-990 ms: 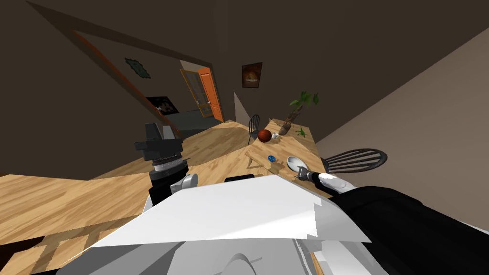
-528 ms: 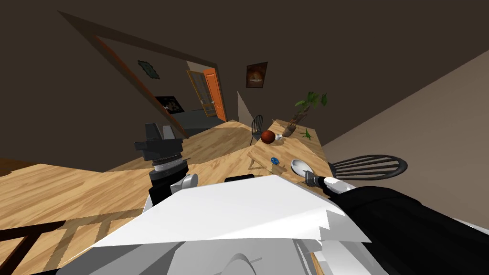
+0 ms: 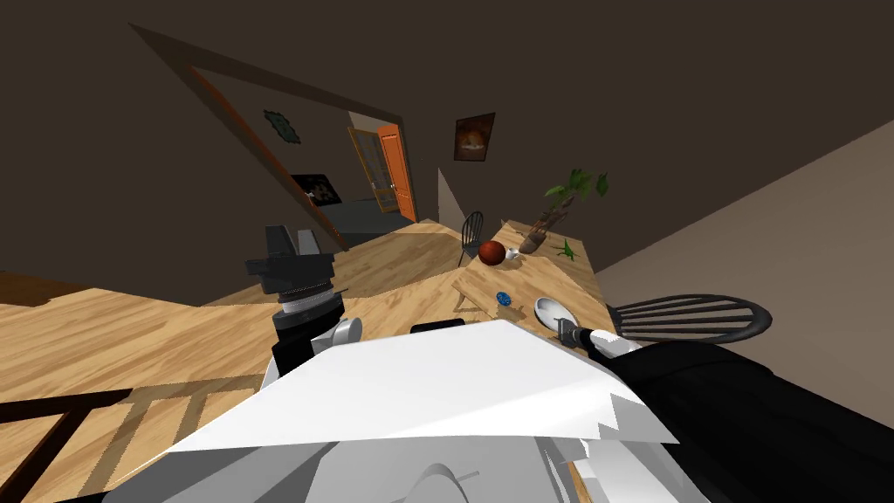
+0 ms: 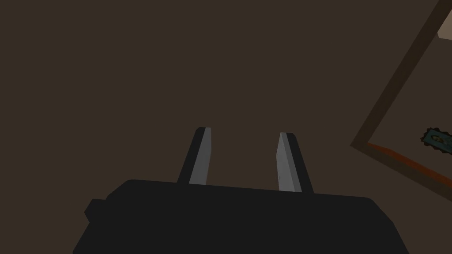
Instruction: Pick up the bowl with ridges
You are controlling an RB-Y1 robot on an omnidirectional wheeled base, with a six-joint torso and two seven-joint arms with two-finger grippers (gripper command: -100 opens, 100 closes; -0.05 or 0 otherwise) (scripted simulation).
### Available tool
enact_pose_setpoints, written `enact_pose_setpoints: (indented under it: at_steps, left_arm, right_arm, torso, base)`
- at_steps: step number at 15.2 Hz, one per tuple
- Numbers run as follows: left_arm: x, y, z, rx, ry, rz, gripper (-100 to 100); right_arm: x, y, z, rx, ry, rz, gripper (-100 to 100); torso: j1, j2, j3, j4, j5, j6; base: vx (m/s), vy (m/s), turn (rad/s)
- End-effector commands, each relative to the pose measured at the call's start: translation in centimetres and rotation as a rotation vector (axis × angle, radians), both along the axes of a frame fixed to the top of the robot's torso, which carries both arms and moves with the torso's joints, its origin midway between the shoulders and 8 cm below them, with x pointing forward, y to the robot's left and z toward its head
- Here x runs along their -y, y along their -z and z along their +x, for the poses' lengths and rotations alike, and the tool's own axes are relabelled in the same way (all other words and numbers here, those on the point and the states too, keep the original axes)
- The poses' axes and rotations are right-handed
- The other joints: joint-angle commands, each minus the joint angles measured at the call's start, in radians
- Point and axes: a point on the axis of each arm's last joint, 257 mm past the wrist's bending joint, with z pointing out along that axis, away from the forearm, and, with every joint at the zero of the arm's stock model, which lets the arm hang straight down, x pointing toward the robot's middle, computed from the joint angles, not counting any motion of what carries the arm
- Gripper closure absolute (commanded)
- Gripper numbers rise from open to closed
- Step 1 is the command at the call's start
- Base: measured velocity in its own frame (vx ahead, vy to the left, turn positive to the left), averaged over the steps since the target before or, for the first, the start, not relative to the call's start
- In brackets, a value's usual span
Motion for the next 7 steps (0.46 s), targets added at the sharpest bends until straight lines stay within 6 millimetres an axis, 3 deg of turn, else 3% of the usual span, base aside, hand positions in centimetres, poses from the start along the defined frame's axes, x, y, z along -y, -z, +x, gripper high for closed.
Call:
enact_pose_setpoints:
  at_steps: [1,4,6,7]
  left_arm:
    - [0.0,0.0,0.0,0.000,0.000,0.000,0]
    - [0.0,0.0,0.0,0.000,0.000,0.000,0]
    - [0.0,0.0,0.0,0.000,0.000,0.000,0]
    - [0.0,0.0,0.0,0.000,0.000,0.000,0]
  right_arm:
    - [0.0,0.0,0.0,0.000,0.000,0.000,100]
    - [0.1,0.0,-0.1,0.001,0.004,-0.002,100]
    - [0.7,-1.6,0.9,0.001,-0.013,-0.003,100]
    - [0.4,-1.1,0.5,0.000,-0.009,-0.004,100]
  torso:
    - [0.000,0.000,0.000,0.000,0.000,0.000]
    - [0.002,0.001,0.000,0.000,0.000,-0.002]
    - [0.005,0.002,0.001,0.000,0.001,-0.001]
    - [0.008,0.003,0.002,0.001,0.002,-0.001]
  base:
    - [0.002,-0.010,-0.004]
    - [0.001,-0.003,-0.007]
    - [-0.026,0.068,-0.094]
    - [-0.022,0.058,-0.059]
